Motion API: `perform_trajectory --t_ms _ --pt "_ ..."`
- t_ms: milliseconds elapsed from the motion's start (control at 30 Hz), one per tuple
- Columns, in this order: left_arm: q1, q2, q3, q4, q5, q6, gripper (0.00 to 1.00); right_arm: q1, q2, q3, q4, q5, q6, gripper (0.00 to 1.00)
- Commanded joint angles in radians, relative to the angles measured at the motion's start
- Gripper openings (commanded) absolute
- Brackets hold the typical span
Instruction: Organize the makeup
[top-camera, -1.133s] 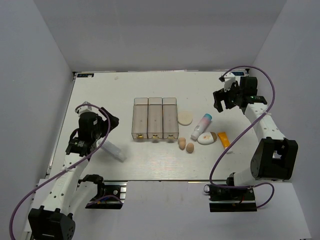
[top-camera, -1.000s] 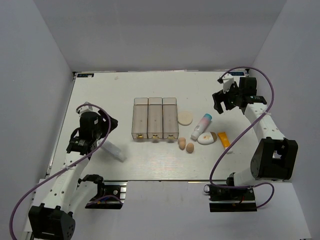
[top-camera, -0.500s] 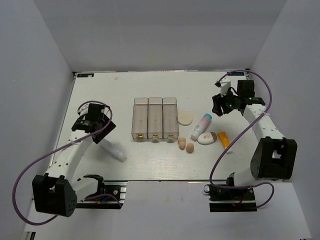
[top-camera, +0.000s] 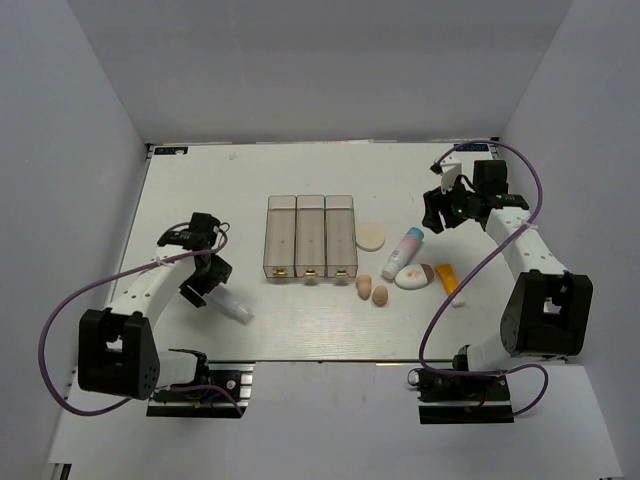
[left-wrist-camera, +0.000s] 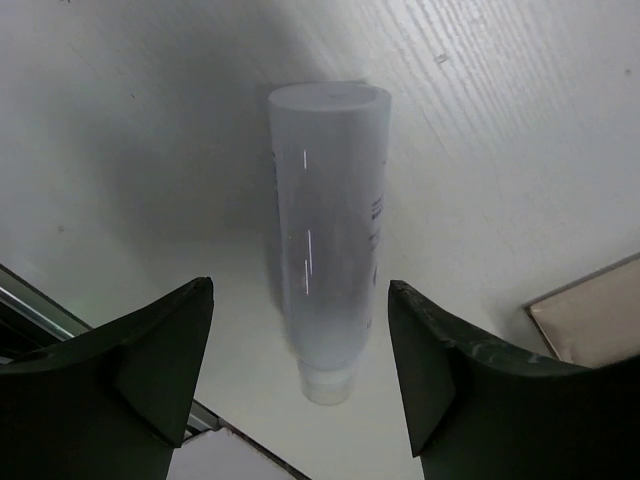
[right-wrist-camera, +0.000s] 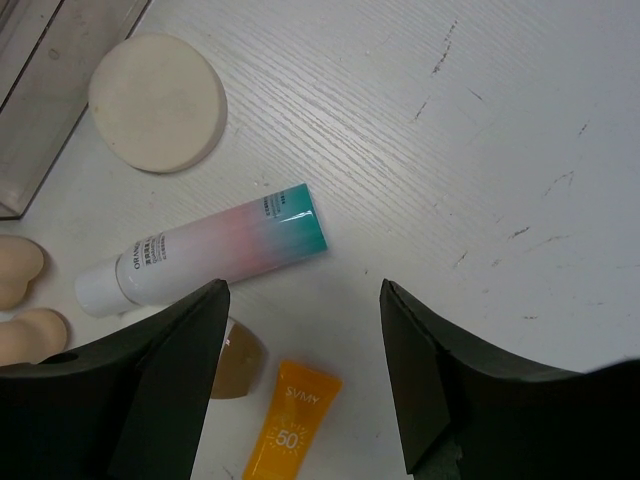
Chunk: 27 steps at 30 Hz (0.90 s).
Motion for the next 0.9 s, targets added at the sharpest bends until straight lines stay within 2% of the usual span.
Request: perform_trajectory --t_ms 0,200,300,433,467,567,667,767,800,867 --pt "-0.003 0.01 -0.039 0.048 -0.014 -0.03 0.81 0.003 0.003 -0.006 0.03 -0.007 0.015 0.68" --pt "-0.003 0.085 -0.11 0.187 0.002 -0.014 0.79 0.003 -0.004 -0.012 0.032 0.002 0.015 0.68" --pt "-0.003 0.105 -0.111 0.233 0.005 0.001 0.73 0.003 -0.007 -0.012 0.03 0.006 0.011 0.68" --pt "-0.003 0.1 -0.12 0.262 0.008 0.021 0.5 0.003 -0.01 -0.017 0.029 0.006 0.01 0.68" --pt "-0.003 0.097 -0.128 0.263 0.008 0.026 0.37 0.003 -0.01 -0.017 0.03 0.006 0.013 0.68" --pt "-0.003 0.062 -0.11 0.256 0.019 0.044 0.15 0.003 -0.012 -0.017 0.03 0.013 0.015 0.68" --pt "-0.012 -0.007 -0.067 0.275 0.055 0.142 0.08 0.003 -0.016 -0.017 0.027 0.01 0.004 0.64" --pt "-0.012 -0.108 -0.007 0.397 0.204 0.335 0.05 0.003 -0.017 -0.018 0.018 -0.012 -0.002 0.46" --pt "-0.012 -0.127 0.018 0.476 0.329 0.422 0.03 0.003 -0.013 -0.015 0.012 -0.024 -0.005 0.34" --pt "-0.012 -0.11 0.051 0.543 0.438 0.486 0.03 0.003 -0.01 -0.011 0.012 -0.036 -0.005 0.22"
